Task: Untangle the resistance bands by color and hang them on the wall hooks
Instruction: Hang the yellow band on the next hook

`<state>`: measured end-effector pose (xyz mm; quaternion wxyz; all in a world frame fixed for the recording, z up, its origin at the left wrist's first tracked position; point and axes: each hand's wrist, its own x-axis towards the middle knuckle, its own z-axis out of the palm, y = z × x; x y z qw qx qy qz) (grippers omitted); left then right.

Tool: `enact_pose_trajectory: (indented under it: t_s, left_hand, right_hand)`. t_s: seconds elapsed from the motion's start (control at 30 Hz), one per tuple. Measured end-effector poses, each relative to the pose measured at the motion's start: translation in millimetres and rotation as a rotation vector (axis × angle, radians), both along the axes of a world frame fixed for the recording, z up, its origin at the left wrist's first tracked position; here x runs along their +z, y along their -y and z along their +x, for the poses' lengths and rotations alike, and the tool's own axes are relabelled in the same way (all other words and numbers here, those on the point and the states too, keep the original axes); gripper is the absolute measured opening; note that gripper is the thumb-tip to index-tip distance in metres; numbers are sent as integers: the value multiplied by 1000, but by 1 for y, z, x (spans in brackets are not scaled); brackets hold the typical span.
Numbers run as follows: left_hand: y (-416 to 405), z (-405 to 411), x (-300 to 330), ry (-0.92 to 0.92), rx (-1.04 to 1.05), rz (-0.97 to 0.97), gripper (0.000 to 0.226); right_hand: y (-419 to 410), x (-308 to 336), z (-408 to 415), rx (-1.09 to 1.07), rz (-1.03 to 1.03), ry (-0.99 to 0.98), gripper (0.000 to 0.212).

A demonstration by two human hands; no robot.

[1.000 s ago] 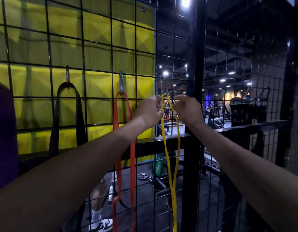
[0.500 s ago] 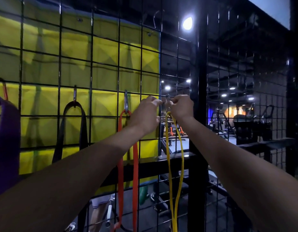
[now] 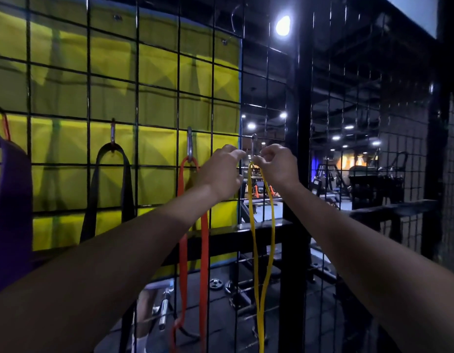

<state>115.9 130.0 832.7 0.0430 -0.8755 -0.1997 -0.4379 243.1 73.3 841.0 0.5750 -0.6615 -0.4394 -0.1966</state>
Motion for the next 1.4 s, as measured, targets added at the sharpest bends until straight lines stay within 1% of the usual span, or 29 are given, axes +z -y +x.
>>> enact_pose_trajectory:
  t_s: [0.13,0.3,0.43,0.5,0.57,0.67,0.77,0.83,0.87,0.97,1.07,1.17,1.27,1.4]
  left_hand:
    - [12,-10,-23,-25,1,-59,51]
    - [35,-23,-68,-82,3,-155,52]
    - [54,-36,-111,-178,-10,-178,50]
    - [64,-42,-135,-218,-14,-198,49]
    - [73,-48,-159,-272,-22,-234,48]
    - [83,-54,-194,-335,-52,-305,48]
    - [93,-57,-218,-351,-82,-352,50]
    - [101,-59,-227,-366,-91,-375,51]
    - [105,-61,-230,-380,-99,-376,51]
    - [112,-63,-237,-438,-115,-344,53]
    - [115,-66,-241,-480,-142,-331,52]
    - [117,-73,-247,-470,-198,-341,50]
    - [119,-79,-260,-472,-251,-366,49]
    - [116,-87,-299,-523,-278,-416,48]
  right_hand:
    - [18,-37,-4,-32,-77,3,32]
    - [41,-92,-10,-71,-168,-19,37]
    - [61,-140,-19,-83,-247,-73,28]
    - [70,-166,-23,-82,-309,-65,27]
    - [81,-192,-29,-63,-383,-52,20]
    - [102,-225,-40,-61,-443,-110,24]
    - [118,-253,-45,-94,-531,-183,24]
    - [128,-265,-50,-114,-588,-178,29]
    - [133,-269,-52,-125,-605,-169,35]
    - [147,-277,-60,-143,-661,-192,49]
    - [157,-281,-67,-154,-702,-218,44]
    - [167,-281,-76,-186,-716,-255,39]
    - [171,-286,-89,-218,-739,-323,40]
    - [172,-326,-102,-173,-773,-413,39]
